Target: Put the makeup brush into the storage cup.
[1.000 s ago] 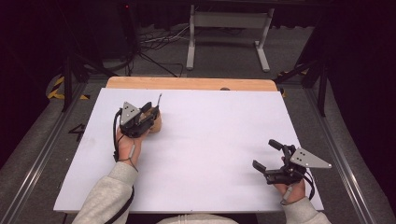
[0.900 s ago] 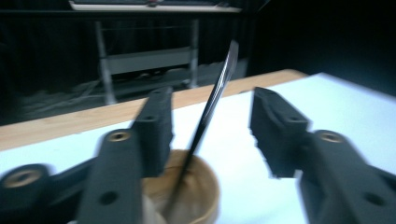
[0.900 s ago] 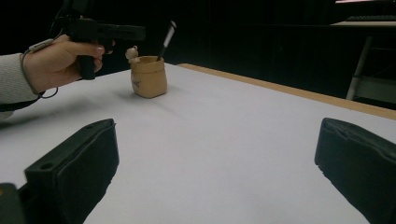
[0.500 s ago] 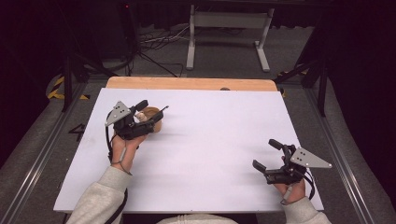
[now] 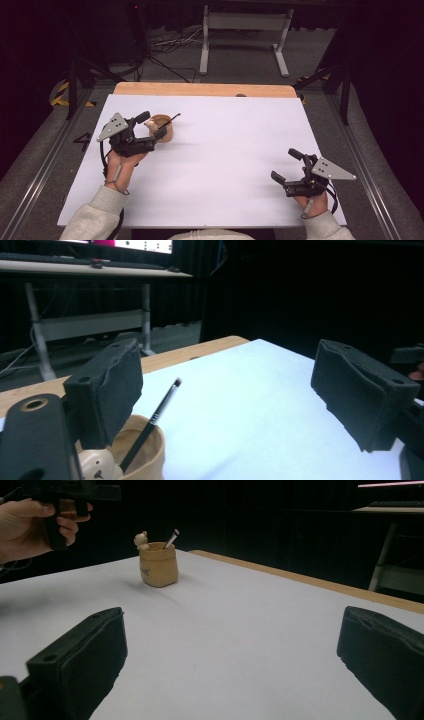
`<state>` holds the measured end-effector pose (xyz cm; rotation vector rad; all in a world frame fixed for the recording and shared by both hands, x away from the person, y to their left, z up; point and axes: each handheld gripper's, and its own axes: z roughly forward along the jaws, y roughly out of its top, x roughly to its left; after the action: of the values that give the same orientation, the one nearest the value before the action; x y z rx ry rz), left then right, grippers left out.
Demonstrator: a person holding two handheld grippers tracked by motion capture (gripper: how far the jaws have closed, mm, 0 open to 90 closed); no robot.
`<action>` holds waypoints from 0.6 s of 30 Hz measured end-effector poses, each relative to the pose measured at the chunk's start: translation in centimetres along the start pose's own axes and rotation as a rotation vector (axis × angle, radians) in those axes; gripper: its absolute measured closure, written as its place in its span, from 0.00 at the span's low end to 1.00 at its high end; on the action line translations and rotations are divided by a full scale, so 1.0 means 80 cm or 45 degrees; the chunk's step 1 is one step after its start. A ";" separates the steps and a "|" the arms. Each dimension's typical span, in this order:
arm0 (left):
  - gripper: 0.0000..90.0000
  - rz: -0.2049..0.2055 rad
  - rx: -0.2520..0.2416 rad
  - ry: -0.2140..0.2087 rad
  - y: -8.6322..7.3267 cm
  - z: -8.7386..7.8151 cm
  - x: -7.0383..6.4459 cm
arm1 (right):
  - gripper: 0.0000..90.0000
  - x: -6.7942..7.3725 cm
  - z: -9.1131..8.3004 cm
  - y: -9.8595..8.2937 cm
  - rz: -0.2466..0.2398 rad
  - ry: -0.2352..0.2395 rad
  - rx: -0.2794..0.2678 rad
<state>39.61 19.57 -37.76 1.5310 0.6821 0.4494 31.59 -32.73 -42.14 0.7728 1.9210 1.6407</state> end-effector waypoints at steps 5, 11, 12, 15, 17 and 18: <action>0.14 0.020 0.002 -0.030 0.003 -0.013 -0.008 | 0.00 0.001 0.000 0.001 -0.002 0.005 -0.002; 0.14 0.021 0.008 -0.071 0.005 -0.029 -0.015 | 0.00 0.000 0.000 0.001 -0.002 0.009 0.000; 0.14 0.025 0.009 -0.078 0.004 -0.033 -0.016 | 0.00 0.000 0.000 0.001 -0.002 0.011 0.001; 0.14 0.029 0.019 -0.083 0.002 -0.038 -0.018 | 0.00 0.000 0.001 0.001 -0.004 0.015 0.005; 0.13 0.034 0.026 -0.087 -0.001 -0.042 -0.019 | 0.00 0.000 0.001 0.001 -0.005 0.020 0.005; 0.13 0.031 0.031 -0.089 -0.003 -0.045 -0.020 | 0.00 0.000 0.001 0.001 -0.004 0.022 0.006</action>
<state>36.07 21.21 -37.50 1.5725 0.6170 0.4054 31.65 -32.62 -42.11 0.7594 1.9373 1.6471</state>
